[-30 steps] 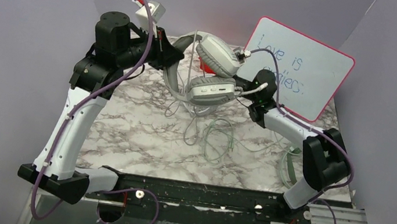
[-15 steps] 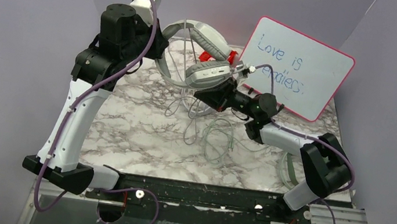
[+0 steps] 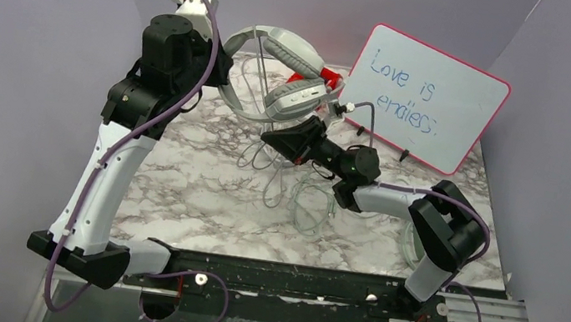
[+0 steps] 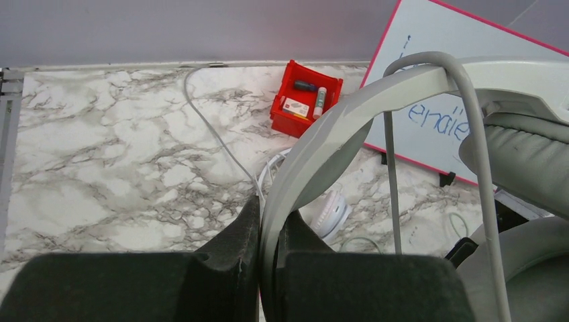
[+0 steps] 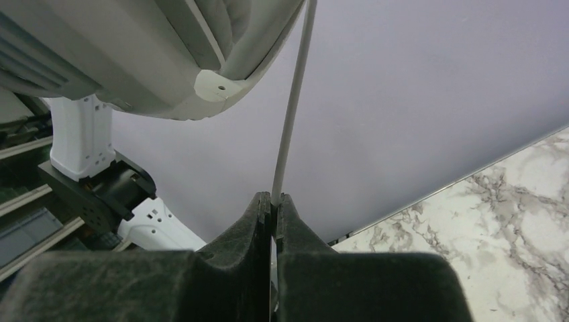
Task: Wrap the headphones
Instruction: Wrap the headphones cable around the headphones.
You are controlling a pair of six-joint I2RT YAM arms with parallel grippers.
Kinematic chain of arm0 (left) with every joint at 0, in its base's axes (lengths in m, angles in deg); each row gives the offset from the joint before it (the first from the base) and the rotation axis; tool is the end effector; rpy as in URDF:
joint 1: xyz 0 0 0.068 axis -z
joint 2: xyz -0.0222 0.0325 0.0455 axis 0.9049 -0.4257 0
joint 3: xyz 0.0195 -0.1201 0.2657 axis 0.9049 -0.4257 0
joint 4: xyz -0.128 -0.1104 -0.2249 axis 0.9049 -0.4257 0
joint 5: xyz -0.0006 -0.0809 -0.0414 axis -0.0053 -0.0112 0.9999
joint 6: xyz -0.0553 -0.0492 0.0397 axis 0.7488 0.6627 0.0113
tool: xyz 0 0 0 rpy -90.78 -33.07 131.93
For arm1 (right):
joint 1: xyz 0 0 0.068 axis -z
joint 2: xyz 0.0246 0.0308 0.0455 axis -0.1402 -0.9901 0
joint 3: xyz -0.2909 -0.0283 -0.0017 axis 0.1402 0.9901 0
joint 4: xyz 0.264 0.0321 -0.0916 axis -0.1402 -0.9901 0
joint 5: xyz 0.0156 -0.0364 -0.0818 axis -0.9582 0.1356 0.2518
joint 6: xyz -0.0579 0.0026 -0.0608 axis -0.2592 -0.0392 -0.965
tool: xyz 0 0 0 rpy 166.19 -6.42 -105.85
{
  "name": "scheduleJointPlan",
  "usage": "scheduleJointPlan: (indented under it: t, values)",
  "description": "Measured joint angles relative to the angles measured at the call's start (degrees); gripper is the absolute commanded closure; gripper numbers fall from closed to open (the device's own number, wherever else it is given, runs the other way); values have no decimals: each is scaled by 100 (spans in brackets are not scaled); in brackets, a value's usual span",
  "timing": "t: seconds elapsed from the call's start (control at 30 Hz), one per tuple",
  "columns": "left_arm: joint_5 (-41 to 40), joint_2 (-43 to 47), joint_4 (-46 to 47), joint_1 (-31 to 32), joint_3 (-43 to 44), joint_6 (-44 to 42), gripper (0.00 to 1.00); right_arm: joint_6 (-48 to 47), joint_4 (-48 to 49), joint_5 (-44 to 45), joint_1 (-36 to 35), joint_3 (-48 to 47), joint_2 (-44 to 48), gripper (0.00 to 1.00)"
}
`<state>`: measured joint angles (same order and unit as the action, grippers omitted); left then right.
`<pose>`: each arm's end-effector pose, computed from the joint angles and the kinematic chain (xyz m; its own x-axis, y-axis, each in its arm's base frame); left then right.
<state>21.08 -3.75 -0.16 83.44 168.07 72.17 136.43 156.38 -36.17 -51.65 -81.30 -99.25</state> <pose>0.2747 -0.0895 0.5215 -0.3123 -0.1669 -0.9352 0.2103 0.9479 -0.2394 0.2582 0.2995 0.3038 -0.5166 0.4751 -0.7123 -0.8435 -0.1397 0.5186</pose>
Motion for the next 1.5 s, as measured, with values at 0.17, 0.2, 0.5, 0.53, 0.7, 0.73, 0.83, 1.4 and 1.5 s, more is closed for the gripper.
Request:
scheduleJointPlan:
  t: [0.17,0.2,0.5,0.53,0.7,0.73,0.83,1.4,1.5]
  values:
    - [-66,188,387,0,-352,-13,100,50,-20,446,-149,59,-7,94]
    - [-55,238,581,0,-485,-57,100,28,-22,535,-151,72,7,94]
    - [175,570,1993,0,-1003,-804,100,-188,-105,857,-157,-7,382,91]
    - [179,603,2131,0,-1003,-874,100,-184,-96,898,-157,-11,476,91]
    - [306,767,2970,20,-1049,-931,100,-111,-63,1108,-179,-280,623,91]
    - [354,820,3226,20,-1137,-870,100,-81,-59,1154,-184,-345,612,91]
    - [435,868,3851,20,-1311,-717,100,133,-39,1217,-203,-649,490,89]
    - [286,350,5814,-31,-870,-479,100,702,-42,1373,-481,-1786,-181,87]
    - [286,313,5882,-31,-691,-507,100,704,-37,1366,-492,-1849,-249,86]
